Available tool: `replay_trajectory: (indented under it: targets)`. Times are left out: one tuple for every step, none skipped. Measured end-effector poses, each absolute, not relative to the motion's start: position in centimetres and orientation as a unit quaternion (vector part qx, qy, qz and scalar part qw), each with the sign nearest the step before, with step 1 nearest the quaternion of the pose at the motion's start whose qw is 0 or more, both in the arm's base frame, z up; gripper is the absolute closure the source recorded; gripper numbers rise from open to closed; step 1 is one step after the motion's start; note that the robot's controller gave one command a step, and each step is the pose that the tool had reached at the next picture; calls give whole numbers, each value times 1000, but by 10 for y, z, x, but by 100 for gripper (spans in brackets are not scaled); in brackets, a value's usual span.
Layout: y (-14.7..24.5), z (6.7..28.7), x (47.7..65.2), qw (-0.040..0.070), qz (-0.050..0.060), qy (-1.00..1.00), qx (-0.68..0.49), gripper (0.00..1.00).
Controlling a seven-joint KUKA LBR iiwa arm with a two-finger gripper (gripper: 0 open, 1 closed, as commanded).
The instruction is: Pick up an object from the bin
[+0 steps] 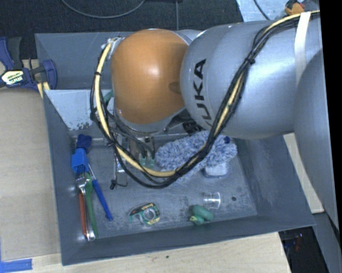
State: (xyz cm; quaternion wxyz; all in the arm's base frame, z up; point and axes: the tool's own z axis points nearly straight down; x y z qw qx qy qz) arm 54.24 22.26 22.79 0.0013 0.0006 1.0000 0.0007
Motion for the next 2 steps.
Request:
replay_trajectory:
  targets:
    - [234, 113, 547, 2, 1, 988, -153, 0]
    - [242, 161, 550, 5, 1, 960, -278, 0]
